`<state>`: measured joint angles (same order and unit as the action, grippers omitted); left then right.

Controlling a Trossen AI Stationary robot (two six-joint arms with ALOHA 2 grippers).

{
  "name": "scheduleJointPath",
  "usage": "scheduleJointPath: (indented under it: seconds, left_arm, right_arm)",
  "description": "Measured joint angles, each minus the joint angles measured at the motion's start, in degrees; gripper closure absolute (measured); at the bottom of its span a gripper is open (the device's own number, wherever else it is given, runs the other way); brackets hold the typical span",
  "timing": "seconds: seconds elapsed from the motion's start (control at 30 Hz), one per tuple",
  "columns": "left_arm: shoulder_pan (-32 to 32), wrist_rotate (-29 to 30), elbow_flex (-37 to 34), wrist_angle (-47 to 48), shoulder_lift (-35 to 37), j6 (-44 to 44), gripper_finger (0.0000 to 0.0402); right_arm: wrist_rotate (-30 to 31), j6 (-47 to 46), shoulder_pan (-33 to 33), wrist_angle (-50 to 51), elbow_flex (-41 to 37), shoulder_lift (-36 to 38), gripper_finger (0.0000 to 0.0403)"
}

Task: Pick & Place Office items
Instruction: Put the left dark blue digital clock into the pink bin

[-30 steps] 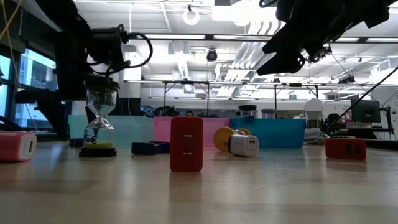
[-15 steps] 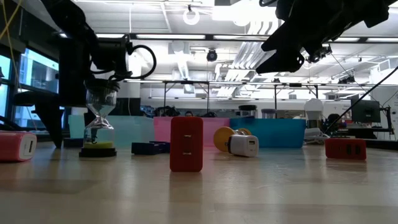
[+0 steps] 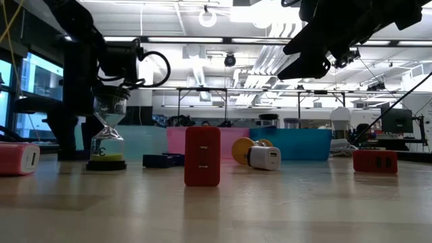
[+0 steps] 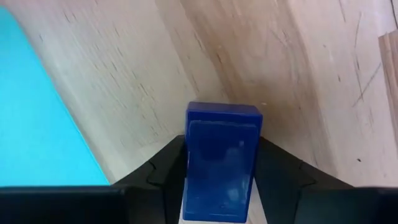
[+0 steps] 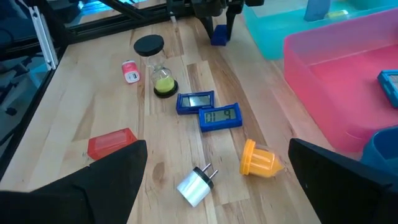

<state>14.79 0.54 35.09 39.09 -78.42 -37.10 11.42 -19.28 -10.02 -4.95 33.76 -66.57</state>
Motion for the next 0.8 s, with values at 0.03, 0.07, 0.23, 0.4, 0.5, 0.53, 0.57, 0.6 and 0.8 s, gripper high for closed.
scheduleJointPath:
  seconds: [0.03, 0.07, 0.23, 0.4, 0.5, 0.53, 0.57, 0.6, 0.8]
  left_arm:
    - [-0.04, 0.04, 0.19, 0.22, -0.01, 0.14, 0.0257]
    - [-0.34, 0.17, 0.36, 0.54, 0.33, 0.13, 0.0257]
    - [-1.32, 1.2, 2.05, 2.52, 1.62, -0.17, 0.0256]
    - [-1.83, 0.44, 4.23, 6.5, 2.17, 0.46, 0.0249]
    - [-1.84, 0.64, 5.52, 7.01, 2.17, 0.68, 0.0253]
    - [-1.84, 0.72, 6.04, 7.66, 2.17, 0.72, 0.0253]
    - [-1.83, 0.69, 6.7, 8.21, 2.18, 0.72, 0.0253]
    - [-1.84, 0.72, 7.61, 8.74, 2.19, 0.69, 0.0253]
    - [-1.84, 1.47, 15.4, 14.61, 2.2, -1.42, 0.0253]
  right_arm:
    - [0.0, -0.01, 0.01, 0.0, 0.0, 0.0, 0.0022]
    - [0.0, -0.01, 0.0, 0.0, 0.0, 0.0, 0.0022]
    - [0.0, -0.01, 0.01, -0.02, 0.0, 0.0, 0.0022]
    - [-0.01, -0.01, 0.01, -0.01, 0.0, 0.0, 0.0022]
    - [-0.02, -0.01, 0.0, 0.0, 0.0, 0.0, 0.0022]
    - [0.0, -0.01, 0.0, 0.0, 0.0, 0.0, 0.0022]
    - [0.0, -0.01, 0.0, -0.02, 0.0, 0.0, 0.0022]
    - [0.0, -0.01, 0.02, -0.02, 0.0, 0.0, 0.0022]
    - [-0.01, -0.01, 0.0, 0.0, 0.0, 0.0, 0.0022]
